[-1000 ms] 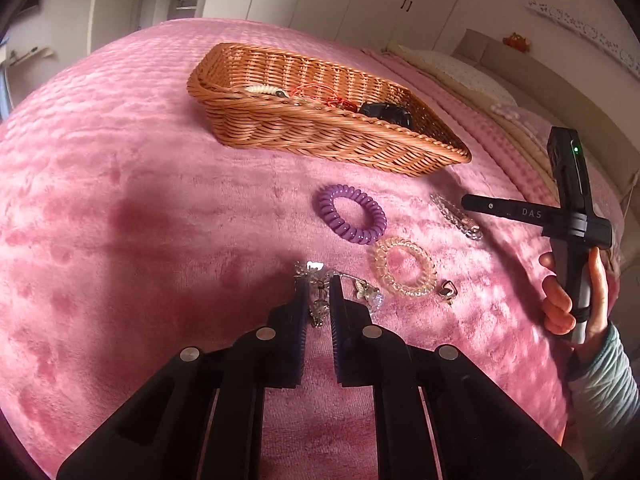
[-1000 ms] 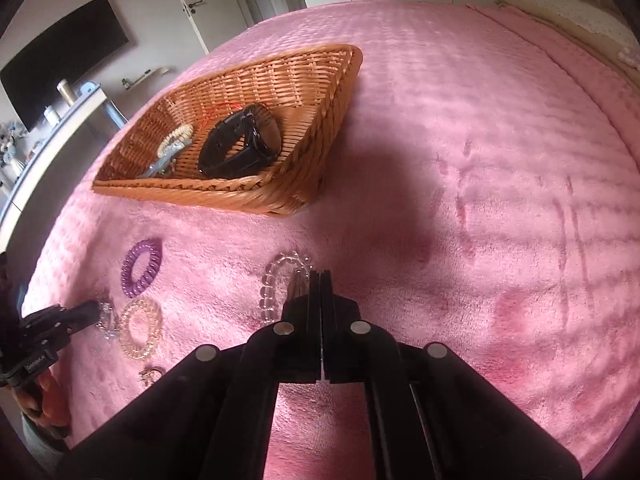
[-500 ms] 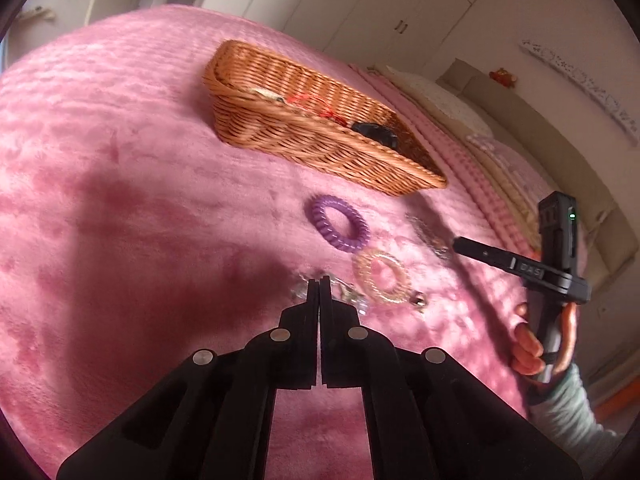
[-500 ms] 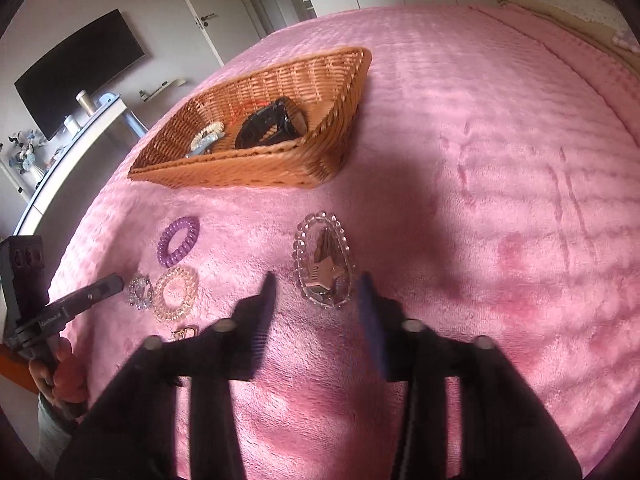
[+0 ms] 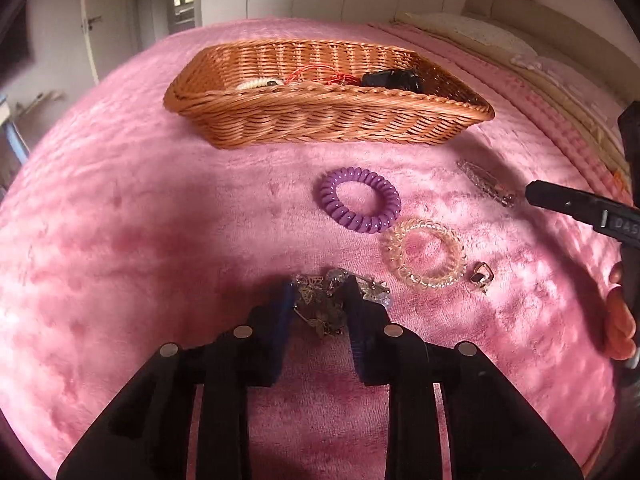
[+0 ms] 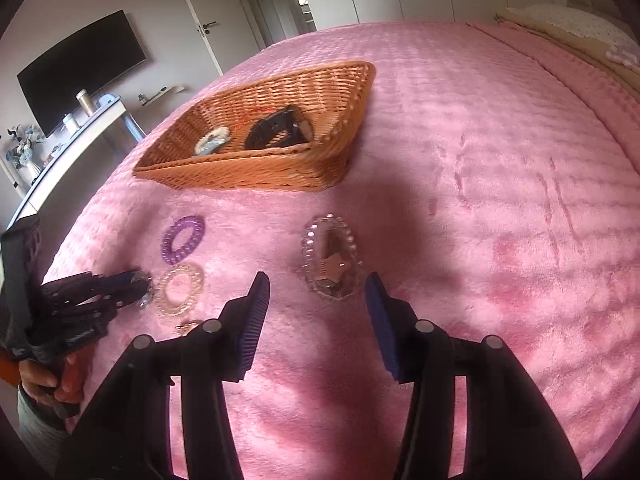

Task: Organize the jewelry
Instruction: 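Grasp the silver crystal chain bracelet with the left tool while the right tool reaches a gold clasp, then carry the silver bracelet into the basket with the left tool while the right tool drops the beaded bracelet, then grasp the purple spiral hair tie with the left tool while the right tool grasps the gold key charm, then lower both held items into the wicker basket and open both tools, then grasp the small gold clasp with the left tool while the right tool grasps the beaded oval brooch frame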

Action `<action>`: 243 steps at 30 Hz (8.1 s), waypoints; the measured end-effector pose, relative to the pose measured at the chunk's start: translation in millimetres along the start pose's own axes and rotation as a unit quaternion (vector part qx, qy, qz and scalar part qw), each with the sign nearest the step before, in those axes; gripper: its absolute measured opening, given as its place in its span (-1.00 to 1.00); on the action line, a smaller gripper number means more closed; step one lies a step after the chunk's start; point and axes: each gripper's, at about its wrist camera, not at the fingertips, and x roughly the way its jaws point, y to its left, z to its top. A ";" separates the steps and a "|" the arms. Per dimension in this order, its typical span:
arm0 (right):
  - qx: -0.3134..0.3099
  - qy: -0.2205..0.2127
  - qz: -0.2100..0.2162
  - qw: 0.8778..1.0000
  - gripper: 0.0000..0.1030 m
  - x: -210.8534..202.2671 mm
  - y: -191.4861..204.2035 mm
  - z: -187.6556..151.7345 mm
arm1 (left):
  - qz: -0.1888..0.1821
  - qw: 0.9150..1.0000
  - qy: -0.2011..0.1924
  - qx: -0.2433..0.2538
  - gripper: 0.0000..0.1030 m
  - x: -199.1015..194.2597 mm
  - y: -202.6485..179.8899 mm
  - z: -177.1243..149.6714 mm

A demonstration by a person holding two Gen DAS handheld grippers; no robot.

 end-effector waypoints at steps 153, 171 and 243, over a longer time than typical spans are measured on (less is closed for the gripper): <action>0.022 0.028 -0.044 0.998 -0.69 36.7 3.4 18.8 | -0.110 0.989 -0.041 -0.087 -0.14 35.0 35.5 46.3; -0.006 0.003 -0.012 1.000 -0.69 1.0 40.8 -8.5 | -0.003 0.999 -0.035 0.023 -0.84 22.6 -7.2 44.1; 0.021 -0.025 -0.105 0.994 -0.35 9.0 8.2 14.9 | -0.141 0.989 -0.026 0.016 -0.13 -4.5 -48.5 9.3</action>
